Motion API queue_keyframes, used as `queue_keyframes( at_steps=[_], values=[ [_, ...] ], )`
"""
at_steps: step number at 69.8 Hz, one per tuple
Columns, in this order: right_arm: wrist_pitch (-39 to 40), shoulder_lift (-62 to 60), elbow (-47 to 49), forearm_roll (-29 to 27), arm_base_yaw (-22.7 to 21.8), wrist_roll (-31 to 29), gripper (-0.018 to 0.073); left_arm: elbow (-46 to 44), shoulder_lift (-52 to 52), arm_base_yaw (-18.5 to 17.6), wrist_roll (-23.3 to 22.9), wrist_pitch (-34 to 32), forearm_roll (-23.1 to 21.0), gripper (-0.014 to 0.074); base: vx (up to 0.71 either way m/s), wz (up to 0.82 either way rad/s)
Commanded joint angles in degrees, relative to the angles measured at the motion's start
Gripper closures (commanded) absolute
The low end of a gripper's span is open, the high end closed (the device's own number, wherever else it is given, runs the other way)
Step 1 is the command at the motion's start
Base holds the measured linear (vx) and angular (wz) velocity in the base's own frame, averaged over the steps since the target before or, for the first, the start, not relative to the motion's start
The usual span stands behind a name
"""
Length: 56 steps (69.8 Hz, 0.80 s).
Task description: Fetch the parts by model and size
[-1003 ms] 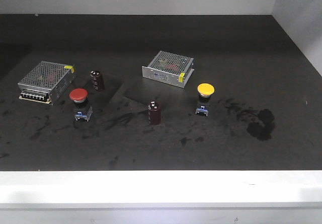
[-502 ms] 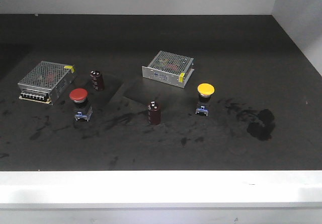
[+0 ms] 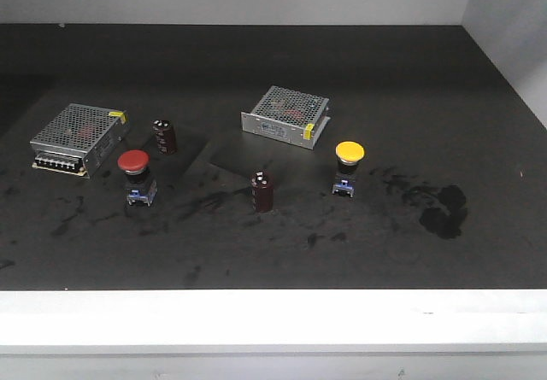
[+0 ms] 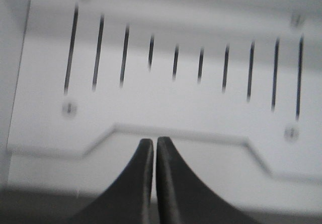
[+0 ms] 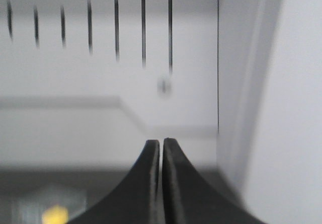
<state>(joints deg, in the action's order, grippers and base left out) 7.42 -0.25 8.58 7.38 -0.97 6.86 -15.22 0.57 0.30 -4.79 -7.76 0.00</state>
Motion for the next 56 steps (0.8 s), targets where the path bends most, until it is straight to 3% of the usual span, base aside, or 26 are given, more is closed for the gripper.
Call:
queue_keyframes(
  at_steps=[1,15,26,45,56],
  values=[
    [3.7,3.8,9.1,0.3,-0.3,-0.5,0.0561,-10.1,5.1,0.0,-0.5,1.6,0.0,0.0603,0.0,0.0],
    [3.6,15.7,24.0,0.3,-0.3,-0.5,0.0561,-29.1,19.1,0.0,-0.5,14.7,0.0,0.0603,0.0,0.0],
    [3.4,26.3,34.0,0.3,-0.3,-0.5,0.0561,-41.0,30.6,-0.1,0.4,21.1,0.0,0.0603,0.0,0.0],
    [2.2,40.8,39.1,0.3,-0.3,-0.4,0.0559,-44.3,42.5,-0.1,0.6,22.5,0.0,0.0576,0.0,0.0],
    [-2.5,45.3,39.1,0.2,-0.2,-0.3,0.053,-44.3,46.7,-0.1,1.0,25.8,0.0,0.0494,0.0,0.0]
  ],
)
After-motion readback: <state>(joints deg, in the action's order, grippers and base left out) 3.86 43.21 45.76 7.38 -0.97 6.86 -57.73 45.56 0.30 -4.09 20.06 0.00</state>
